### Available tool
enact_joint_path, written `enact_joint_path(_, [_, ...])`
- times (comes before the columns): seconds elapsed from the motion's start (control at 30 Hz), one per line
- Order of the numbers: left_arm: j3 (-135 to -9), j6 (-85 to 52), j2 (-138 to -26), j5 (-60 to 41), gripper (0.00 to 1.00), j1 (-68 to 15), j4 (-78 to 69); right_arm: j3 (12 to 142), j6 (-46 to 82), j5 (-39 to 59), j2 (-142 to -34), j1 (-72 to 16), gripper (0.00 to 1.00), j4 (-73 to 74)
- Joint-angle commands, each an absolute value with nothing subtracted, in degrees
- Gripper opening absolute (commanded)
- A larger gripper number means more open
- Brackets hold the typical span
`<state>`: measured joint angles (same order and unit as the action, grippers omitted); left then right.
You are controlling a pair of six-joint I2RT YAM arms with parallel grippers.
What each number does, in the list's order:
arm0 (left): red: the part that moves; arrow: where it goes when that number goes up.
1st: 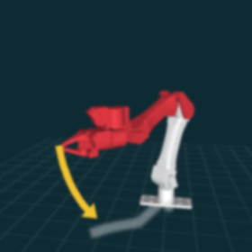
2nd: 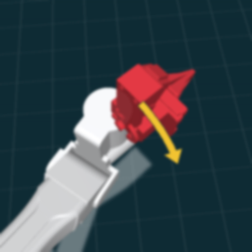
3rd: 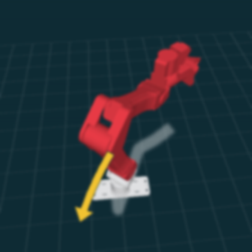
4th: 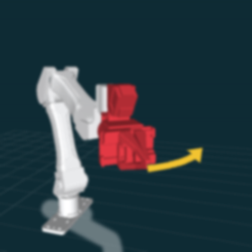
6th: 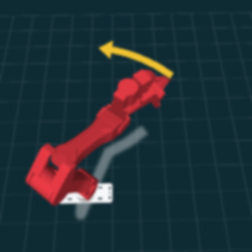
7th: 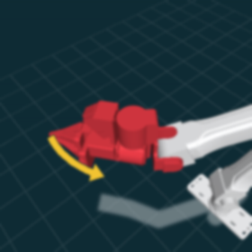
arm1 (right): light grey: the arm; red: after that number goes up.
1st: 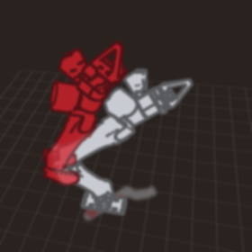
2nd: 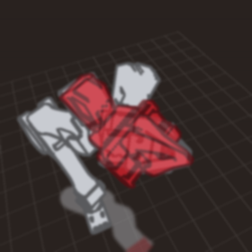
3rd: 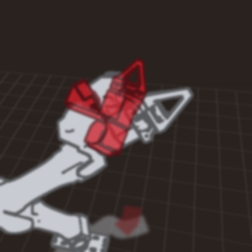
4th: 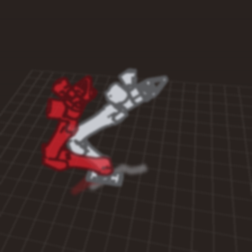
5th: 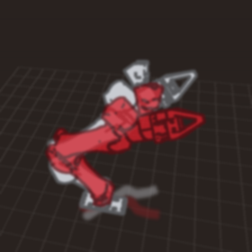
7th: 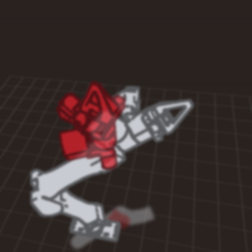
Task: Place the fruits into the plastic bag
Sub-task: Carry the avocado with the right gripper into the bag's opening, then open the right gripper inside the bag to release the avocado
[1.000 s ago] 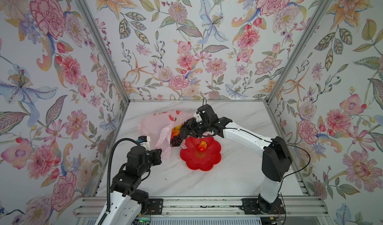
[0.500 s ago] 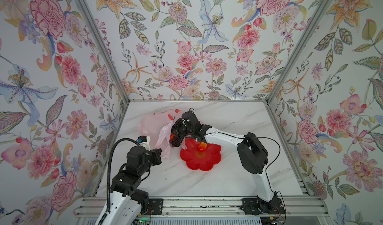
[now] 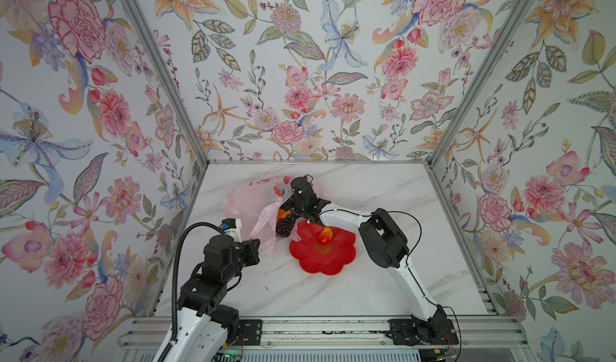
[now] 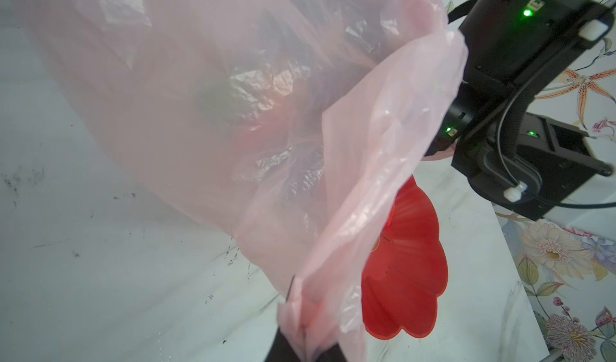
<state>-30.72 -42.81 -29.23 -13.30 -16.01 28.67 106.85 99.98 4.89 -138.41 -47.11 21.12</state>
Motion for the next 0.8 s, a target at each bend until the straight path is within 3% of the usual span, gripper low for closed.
enact_joint_path(0.0, [-30.06, -41.57, -28.48, -13.80, 0.00, -15.29, 28.59, 110.96, 101.03, 4.43, -141.05, -46.01, 0.54, 23.20])
enact_joint_path(0.3, [-30.10, -41.49, -28.28, -13.48, 0.00, -15.19, 28.50, 116.73, 101.05, 7.46, -145.77, -43.75, 0.68, 20.34])
enact_joint_path(0.5, [-30.06, -41.23, -28.26, -13.84, 0.00, -15.02, 28.56, 117.75, 100.11, 9.17, -146.13, -43.84, 0.83, 18.65])
enact_joint_path(0.77, [-30.00, -41.53, -28.22, -13.67, 0.00, -14.86, 28.52, 112.35, 100.02, 9.44, -143.60, -43.68, 0.87, 20.72])
